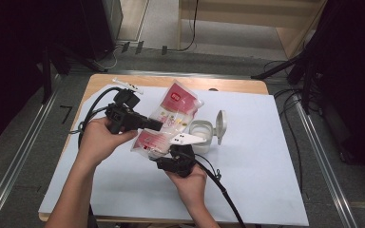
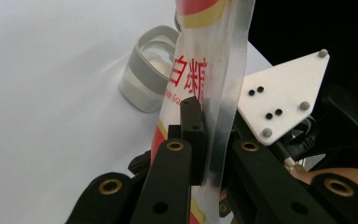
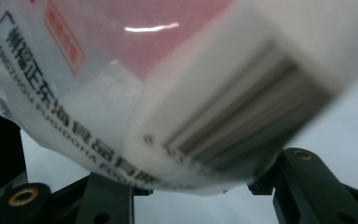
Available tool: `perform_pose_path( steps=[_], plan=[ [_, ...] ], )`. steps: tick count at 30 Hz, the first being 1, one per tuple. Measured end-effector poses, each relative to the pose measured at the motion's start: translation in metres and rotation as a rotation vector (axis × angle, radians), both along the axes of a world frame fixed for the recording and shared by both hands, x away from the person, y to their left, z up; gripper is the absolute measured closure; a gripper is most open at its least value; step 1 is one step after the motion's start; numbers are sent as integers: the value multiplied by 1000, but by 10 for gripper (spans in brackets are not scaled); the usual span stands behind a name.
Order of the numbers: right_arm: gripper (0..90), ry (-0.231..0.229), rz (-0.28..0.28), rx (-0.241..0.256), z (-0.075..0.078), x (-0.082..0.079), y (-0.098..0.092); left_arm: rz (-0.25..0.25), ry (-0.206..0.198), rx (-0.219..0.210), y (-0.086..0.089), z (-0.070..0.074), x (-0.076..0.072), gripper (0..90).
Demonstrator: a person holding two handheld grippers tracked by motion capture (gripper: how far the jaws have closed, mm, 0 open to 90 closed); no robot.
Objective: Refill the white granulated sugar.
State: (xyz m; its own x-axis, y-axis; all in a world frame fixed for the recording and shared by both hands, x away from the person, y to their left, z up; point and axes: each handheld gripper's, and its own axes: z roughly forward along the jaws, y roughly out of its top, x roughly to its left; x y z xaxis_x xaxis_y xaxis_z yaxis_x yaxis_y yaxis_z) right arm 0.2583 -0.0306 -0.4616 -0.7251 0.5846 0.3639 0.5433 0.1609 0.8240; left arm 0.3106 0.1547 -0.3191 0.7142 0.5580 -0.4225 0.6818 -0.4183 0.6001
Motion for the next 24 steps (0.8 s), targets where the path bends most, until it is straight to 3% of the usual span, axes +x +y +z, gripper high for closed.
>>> perform_pose_path(
  steps=[16, 24],
  plan=[
    [560, 10, -50, 18, 0, 8, -13, -3, -23, 0, 10, 0, -3, 894],
    [630, 26, -117, 61, 2, 13, -30, -12, -33, 41, 15, -2, -7, 899]
  ],
)
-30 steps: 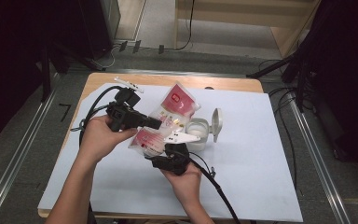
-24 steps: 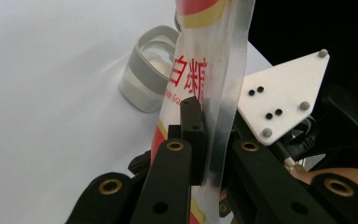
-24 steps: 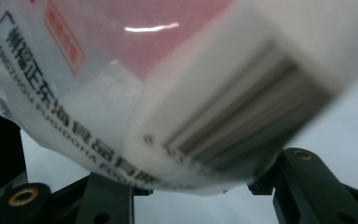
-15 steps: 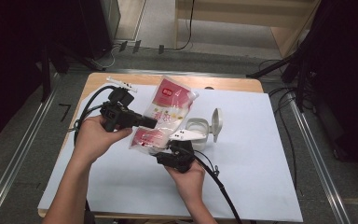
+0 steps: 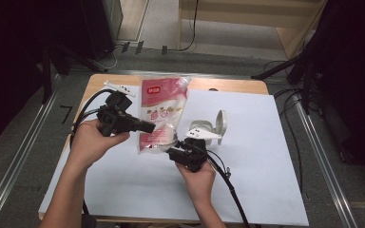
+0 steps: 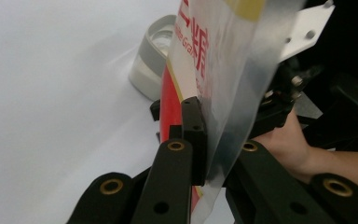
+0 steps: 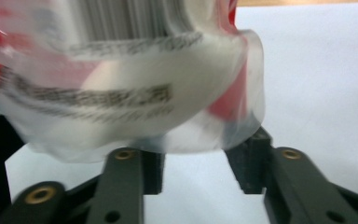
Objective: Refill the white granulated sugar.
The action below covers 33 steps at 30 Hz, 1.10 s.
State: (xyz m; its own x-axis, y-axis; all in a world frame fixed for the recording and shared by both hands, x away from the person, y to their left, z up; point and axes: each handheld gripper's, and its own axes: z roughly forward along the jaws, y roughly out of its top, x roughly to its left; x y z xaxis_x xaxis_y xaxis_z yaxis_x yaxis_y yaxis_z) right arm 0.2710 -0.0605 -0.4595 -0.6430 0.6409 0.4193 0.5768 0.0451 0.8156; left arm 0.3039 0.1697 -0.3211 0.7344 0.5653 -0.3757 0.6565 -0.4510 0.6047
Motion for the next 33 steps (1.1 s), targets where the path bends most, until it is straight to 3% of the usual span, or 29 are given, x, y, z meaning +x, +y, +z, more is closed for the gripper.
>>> perform_pose_path(
  steps=[9, 15, 16, 21, 28, 33],
  plan=[
    [650, -18, -20, -25, 1, 1, -3, -30, -1, 0, -2, -3, -1, 900],
    [641, -39, -31, -24, 4, 0, -5, -54, -27, -7, 0, -1, -4, 900],
    [642, -46, -37, -32, 5, -2, -4, -67, -48, 5, 0, -1, -4, 900],
    [643, -56, -33, -46, 5, -1, -4, -57, -53, 6, -1, 0, -4, 900],
    [623, -76, 17, -75, 8, -2, -4, -43, -82, 3, 1, 4, -5, 900],
    [623, -88, 42, -93, 11, -3, -2, -13, -87, -30, 8, 8, -5, 900]
  ],
)
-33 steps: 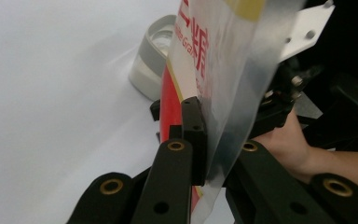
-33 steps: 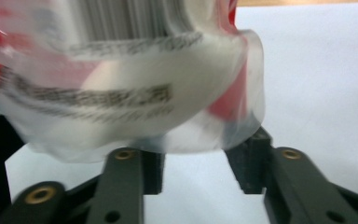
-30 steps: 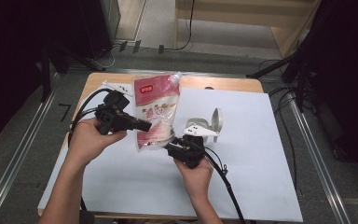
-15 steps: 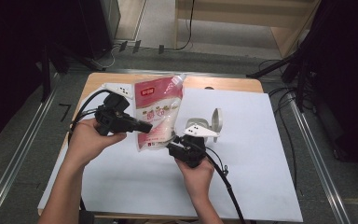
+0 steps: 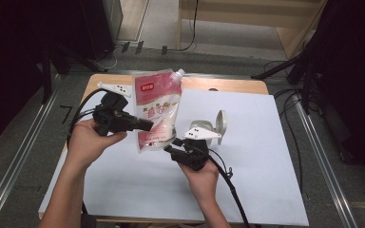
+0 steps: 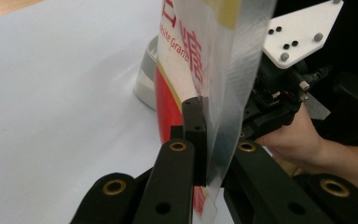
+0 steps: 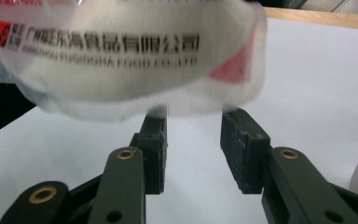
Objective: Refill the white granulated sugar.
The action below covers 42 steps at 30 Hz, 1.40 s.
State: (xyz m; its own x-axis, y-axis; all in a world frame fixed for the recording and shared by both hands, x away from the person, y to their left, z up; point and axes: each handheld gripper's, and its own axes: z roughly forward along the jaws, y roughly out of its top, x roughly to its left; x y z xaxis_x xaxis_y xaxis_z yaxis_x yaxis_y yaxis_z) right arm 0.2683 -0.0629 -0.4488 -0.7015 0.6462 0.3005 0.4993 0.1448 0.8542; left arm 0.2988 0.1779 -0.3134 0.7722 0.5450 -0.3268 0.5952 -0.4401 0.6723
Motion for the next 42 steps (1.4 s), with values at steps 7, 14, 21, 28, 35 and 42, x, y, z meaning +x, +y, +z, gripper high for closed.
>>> perform_pose_path(
  steps=[7, 14, 21, 28, 35, 42],
  plan=[
    [606, -2, 31, -3, 2, 1, -4, 62, -18, 30, 8, -1, 3, 900],
    [582, -43, 101, -35, 8, 2, -8, 118, -29, 93, 10, -9, 9, 900],
    [561, -9, 177, -17, 6, 4, -15, 149, -25, 104, 12, -23, 19, 900],
    [562, 18, 182, -14, 4, 7, -26, 172, 1, 109, 15, -40, 32, 900],
    [566, 4, 175, -8, 3, 7, -32, 190, -4, 97, 14, -56, 47, 900],
    [566, 11, 188, -16, 1, 9, -36, 220, -13, 92, 18, -71, 63, 900]
  ],
)
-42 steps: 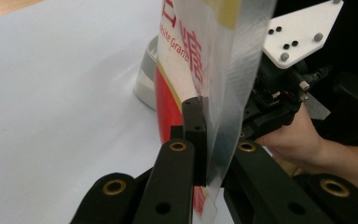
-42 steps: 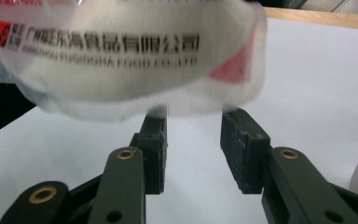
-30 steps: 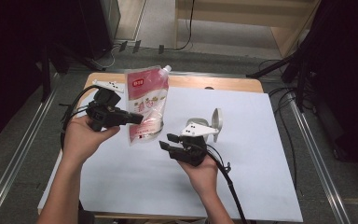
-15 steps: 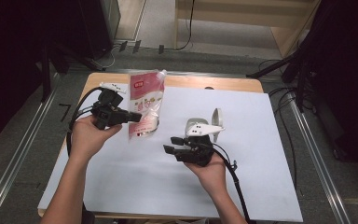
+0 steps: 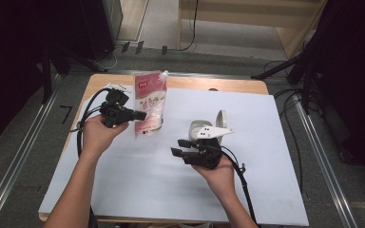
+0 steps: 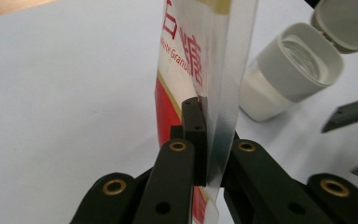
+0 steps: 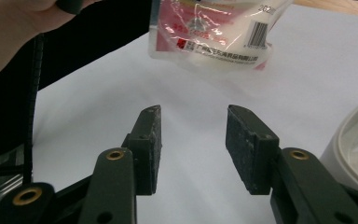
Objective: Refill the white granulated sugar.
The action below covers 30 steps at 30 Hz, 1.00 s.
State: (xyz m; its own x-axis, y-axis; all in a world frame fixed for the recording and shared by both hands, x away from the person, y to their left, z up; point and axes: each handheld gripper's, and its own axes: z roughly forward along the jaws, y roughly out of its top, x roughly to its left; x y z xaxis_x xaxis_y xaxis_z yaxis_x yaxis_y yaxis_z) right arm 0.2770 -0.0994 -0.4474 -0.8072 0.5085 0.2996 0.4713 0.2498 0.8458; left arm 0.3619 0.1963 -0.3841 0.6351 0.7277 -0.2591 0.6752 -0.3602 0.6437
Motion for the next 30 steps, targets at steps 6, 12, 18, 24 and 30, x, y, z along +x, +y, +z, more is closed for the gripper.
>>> perform_pose_path(
  steps=[6, 12, 18, 24, 30],
  plan=[
    [566, -8, 1, -27, -2, 1, -4, 4, -12, 23, -1, -16, 8, 900],
    [567, -5, 29, -46, -2, 2, -9, -10, 17, 29, 1, -31, 10, 900],
    [571, -4, 25, -40, -1, 3, -16, -14, 17, 7, 6, -36, 9, 900],
    [571, 16, 7, -18, 0, 0, -25, -44, 7, 10, 9, -41, 2, 900],
    [571, 9, 8, -51, -2, -2, -36, -62, -2, 15, 15, -47, -4, 894]
  ],
)
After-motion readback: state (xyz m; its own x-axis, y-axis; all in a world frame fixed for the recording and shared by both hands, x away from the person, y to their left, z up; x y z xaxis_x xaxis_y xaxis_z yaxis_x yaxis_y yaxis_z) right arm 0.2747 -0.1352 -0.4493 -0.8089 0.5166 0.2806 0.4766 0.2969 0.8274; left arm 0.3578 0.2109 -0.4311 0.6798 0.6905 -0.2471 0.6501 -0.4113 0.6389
